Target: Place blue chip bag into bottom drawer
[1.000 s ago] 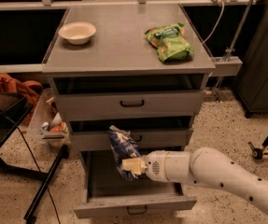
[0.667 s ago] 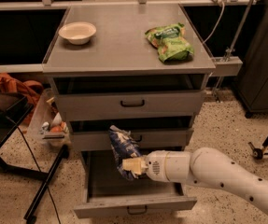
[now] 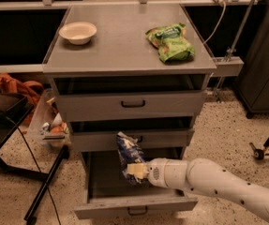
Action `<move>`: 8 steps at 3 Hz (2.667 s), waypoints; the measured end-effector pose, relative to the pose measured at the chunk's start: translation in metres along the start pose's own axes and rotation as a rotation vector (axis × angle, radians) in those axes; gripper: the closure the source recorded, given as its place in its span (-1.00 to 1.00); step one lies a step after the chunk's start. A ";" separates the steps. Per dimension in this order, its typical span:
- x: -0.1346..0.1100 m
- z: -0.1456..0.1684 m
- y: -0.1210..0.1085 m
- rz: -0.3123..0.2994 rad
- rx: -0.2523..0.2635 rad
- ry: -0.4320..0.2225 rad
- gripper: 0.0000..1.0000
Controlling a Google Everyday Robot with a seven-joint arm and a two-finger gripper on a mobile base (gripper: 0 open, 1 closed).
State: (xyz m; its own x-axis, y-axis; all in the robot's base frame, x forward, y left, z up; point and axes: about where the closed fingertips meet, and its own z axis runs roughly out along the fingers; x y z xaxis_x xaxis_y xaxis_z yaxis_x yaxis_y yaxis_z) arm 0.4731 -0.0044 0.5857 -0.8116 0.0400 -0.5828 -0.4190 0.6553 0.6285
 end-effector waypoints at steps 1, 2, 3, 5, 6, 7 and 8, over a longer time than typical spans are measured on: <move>0.029 0.029 -0.074 0.107 0.047 -0.040 1.00; 0.058 0.063 -0.140 0.195 0.057 -0.063 1.00; 0.078 0.105 -0.191 0.247 0.052 -0.019 1.00; 0.101 0.183 -0.247 0.285 0.020 0.172 1.00; 0.112 0.218 -0.263 0.287 0.004 0.255 1.00; 0.119 0.245 -0.280 0.293 0.007 0.295 1.00; 0.131 0.266 -0.298 0.304 0.015 0.320 0.64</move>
Offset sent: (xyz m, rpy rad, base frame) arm 0.0582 -0.0618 -0.2602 0.1279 0.1942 -0.2647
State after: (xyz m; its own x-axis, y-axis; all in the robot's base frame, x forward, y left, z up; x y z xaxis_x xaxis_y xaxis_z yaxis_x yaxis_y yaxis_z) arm 0.5999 0.0057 0.1851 -0.9832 -0.0012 -0.1826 -0.1379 0.6607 0.7379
